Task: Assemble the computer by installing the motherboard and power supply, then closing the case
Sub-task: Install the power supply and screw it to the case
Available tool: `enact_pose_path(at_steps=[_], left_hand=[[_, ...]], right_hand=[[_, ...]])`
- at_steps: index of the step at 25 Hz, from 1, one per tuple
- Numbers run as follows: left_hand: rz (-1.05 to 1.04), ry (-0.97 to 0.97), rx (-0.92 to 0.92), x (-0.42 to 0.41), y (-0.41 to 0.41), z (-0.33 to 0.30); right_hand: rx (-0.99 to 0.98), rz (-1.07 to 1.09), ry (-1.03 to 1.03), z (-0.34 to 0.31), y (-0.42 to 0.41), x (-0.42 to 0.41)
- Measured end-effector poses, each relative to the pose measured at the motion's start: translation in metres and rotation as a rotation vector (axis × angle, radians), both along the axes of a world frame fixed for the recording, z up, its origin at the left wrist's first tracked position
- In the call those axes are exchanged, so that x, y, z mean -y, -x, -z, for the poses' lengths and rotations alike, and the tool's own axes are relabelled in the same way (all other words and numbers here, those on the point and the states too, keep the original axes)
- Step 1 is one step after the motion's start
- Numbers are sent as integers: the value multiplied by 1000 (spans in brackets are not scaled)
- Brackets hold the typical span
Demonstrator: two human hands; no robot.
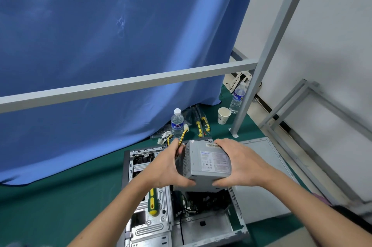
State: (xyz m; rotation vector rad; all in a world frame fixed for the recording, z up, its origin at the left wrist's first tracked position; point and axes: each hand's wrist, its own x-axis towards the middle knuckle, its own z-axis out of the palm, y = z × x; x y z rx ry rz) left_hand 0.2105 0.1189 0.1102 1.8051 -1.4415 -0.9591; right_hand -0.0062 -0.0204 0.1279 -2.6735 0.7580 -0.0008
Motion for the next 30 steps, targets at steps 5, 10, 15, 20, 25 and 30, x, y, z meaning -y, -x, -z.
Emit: enact_pose_path(at_steps=[5,10,15,20,25,30], left_hand=[[-37,156,138,5,11,-23],[-48,214,176,5,18,-31],[-28,185,75,4,7,-23],[-52,107,-162,2,-1,-6],[-412,67,-566,-10,-7,29],[-819,-231,-851,-19,6,65]], right_hand=[[27,-18,-71,-8,0,1],[104,-7,-110,-4,-6,-8],[86,-1,-54,-11,-15,-6],[0,-35,-122,-25,-24,2],[-72,-24,-260,-26,-13,7],[-104,-84,-251,-25,-6,4]])
